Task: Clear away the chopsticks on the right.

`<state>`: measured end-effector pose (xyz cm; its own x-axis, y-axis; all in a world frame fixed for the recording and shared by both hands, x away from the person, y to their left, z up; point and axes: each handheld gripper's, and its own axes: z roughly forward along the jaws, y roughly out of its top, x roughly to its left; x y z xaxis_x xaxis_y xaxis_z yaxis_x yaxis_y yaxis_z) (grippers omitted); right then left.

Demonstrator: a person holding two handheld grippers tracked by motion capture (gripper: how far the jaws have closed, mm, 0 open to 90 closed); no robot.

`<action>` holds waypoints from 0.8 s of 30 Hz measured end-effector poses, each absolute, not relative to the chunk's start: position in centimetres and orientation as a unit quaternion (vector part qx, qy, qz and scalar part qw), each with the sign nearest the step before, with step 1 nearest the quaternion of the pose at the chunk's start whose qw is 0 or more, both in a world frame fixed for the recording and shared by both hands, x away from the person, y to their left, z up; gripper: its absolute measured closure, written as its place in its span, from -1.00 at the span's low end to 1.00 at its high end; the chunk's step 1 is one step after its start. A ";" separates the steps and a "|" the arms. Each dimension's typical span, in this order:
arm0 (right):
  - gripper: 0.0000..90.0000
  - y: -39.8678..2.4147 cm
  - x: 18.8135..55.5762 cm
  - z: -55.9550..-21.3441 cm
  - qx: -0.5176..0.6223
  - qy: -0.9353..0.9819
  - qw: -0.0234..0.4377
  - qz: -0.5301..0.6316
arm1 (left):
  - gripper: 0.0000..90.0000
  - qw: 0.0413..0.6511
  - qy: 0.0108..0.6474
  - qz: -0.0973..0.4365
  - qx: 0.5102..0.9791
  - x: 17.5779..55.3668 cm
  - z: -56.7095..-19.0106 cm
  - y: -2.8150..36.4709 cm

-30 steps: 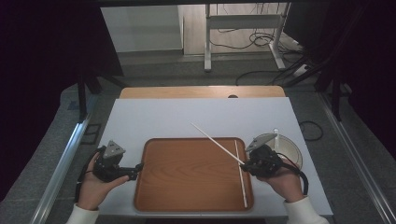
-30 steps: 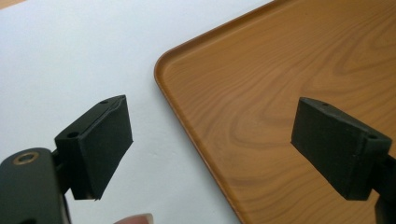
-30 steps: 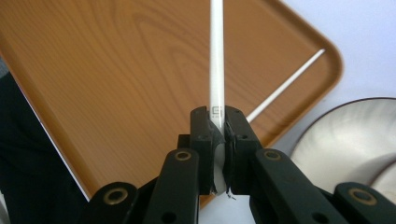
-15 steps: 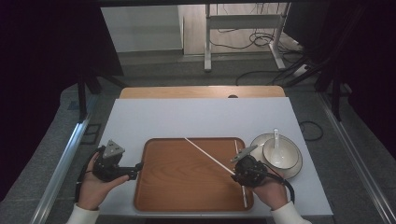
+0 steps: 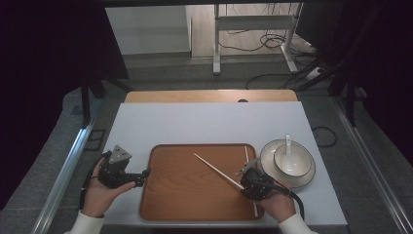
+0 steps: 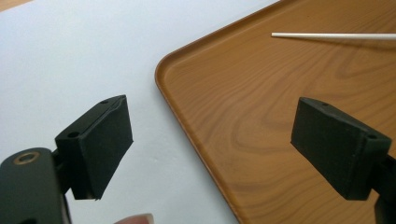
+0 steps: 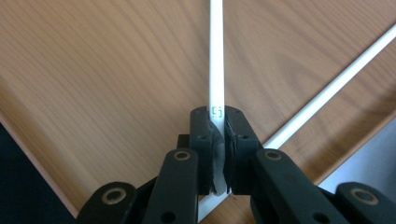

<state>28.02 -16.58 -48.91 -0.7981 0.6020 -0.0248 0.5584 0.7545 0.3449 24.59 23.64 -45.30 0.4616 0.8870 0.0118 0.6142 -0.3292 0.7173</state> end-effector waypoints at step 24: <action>0.28 -16.0 27.5 -48.2 0.278 0.936 0.098 0.192 | -0.73 0.328 0.474 0.208 0.790 24.6 -45.3 23.6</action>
<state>27.54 -15.97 -48.18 -0.8257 0.5589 -0.0769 0.4832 0.7710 0.4149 24.58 23.57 -45.32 0.4639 0.8857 0.0182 0.6129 -0.3357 0.7153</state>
